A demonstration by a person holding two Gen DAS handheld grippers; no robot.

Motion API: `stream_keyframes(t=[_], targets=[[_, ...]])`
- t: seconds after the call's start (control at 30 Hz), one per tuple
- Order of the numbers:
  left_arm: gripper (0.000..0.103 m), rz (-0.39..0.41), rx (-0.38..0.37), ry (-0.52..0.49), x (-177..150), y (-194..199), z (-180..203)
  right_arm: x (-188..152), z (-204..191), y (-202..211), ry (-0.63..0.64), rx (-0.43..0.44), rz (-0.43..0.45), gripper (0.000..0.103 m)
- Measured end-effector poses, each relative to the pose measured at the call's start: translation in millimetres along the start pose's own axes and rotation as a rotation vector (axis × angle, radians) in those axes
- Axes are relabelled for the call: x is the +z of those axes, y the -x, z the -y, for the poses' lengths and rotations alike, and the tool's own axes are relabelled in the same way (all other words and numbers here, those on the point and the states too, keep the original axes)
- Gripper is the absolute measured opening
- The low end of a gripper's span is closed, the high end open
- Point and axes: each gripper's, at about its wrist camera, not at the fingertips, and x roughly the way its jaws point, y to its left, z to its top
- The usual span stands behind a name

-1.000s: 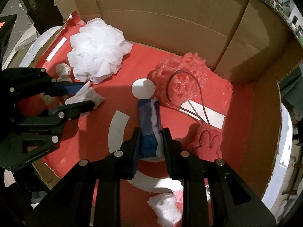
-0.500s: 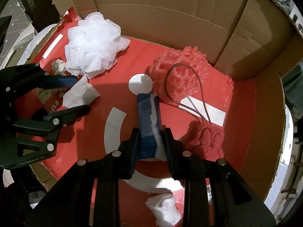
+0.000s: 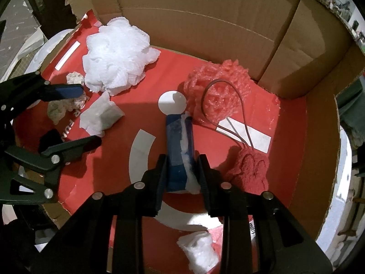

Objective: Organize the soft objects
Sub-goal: 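Carry the white napkin and blue packet into the box and open both tools, then withdraw both tools from the box back over the table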

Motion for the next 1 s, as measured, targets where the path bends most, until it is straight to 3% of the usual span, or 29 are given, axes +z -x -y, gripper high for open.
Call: stream_keyframes(t=[0.03,0.07,0.1,0.23,0.3,0.63,1.0], targets=[[0.071,0.01,-0.006,0.004,-1.2,4.4,-0.1,-0.3,-1.4,0.8,0.001,-0.003,0.001,0.045],[0.072,0.016,-0.009,0.009,-2.3,7.5,0.2,-0.7,-2.2,2.6,0.001,-0.001,0.009,0.07],[0.074,0.023,-0.01,0.011,-2.1,10.8,0.3,-1.7,-4.0,6.9,0.005,0.0,0.029,0.074],[0.077,0.072,-0.017,0.018,-6.7,32.8,3.2,-5.7,-9.8,26.0,0.009,-0.023,0.076,0.074],[0.086,0.102,-0.014,0.023,-9.4,45.1,4.7,-9.1,-10.4,36.0,0.01,-0.035,0.099,0.074],[0.103,0.316,0.021,0.088,-43.1,137.4,18.8,-49.1,-21.5,122.3,-0.031,-0.059,0.247,0.075],[0.103,0.507,0.027,0.136,-106.1,218.0,51.4,-136.1,-72.0,220.3,-0.03,-0.106,0.513,0.084]])
